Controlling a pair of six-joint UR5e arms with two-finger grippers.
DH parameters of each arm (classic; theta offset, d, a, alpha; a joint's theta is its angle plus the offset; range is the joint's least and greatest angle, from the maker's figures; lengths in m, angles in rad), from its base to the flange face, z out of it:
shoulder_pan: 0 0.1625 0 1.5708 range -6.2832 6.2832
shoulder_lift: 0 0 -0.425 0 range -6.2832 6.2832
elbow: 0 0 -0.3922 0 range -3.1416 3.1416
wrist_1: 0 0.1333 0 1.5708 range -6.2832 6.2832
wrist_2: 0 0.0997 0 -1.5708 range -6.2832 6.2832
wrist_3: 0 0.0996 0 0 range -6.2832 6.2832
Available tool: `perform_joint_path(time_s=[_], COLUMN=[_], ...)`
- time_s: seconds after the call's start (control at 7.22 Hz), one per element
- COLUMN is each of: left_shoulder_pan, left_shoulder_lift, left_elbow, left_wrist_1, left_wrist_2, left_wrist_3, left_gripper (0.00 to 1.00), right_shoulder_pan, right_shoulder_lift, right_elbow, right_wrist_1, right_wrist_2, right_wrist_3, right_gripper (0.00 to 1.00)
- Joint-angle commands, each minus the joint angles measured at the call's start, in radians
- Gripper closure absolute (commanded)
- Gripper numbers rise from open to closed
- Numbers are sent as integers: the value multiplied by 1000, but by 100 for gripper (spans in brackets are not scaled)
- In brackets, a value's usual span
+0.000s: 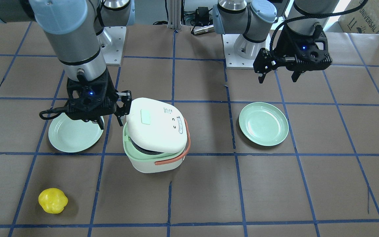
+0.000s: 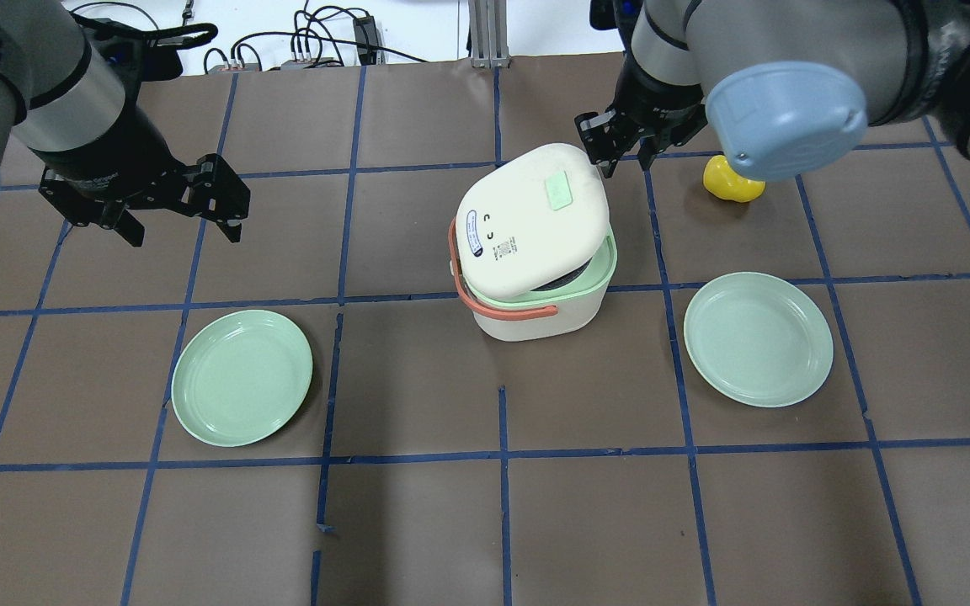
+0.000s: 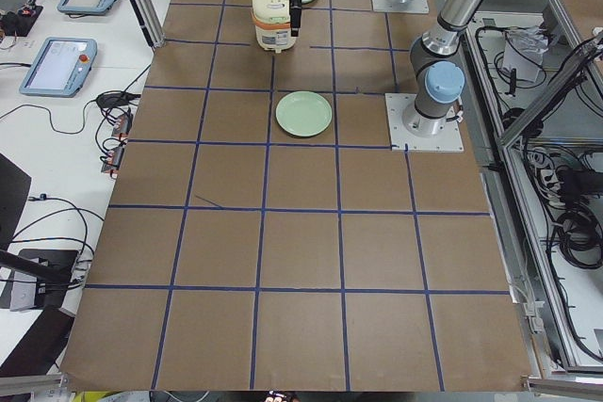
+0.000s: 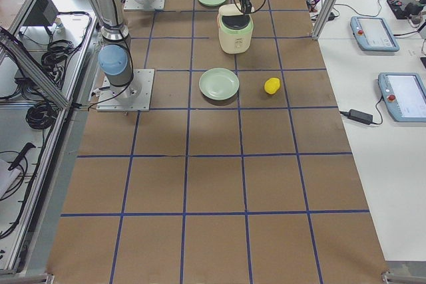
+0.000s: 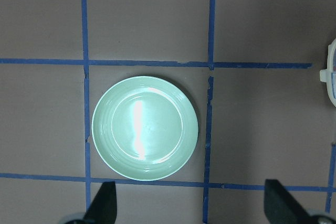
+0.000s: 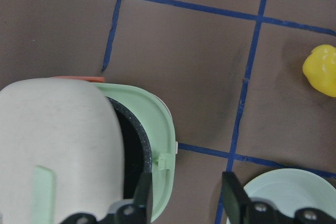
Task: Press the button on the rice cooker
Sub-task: 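Lift the right gripper away as the cooker lid pops open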
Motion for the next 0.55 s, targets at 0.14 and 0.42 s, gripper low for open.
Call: perform_joint_path(time_s=[0.14, 0.42], left_shoulder_pan=[0, 0], left_shoulder_lift=[0, 0], left_elbow=[0, 0], left_wrist_1=[0, 0], left_wrist_2=[0, 0], left_wrist_3=[0, 0], left_gripper=[0, 0], right_shoulder_pan=[-111, -136], right_shoulder_lift=[-5, -7], right_elbow=[-50, -35], right_wrist_1=[46, 98], right_wrist_2=[12, 43], right_wrist_3=[-29, -31], right_gripper=[0, 0])
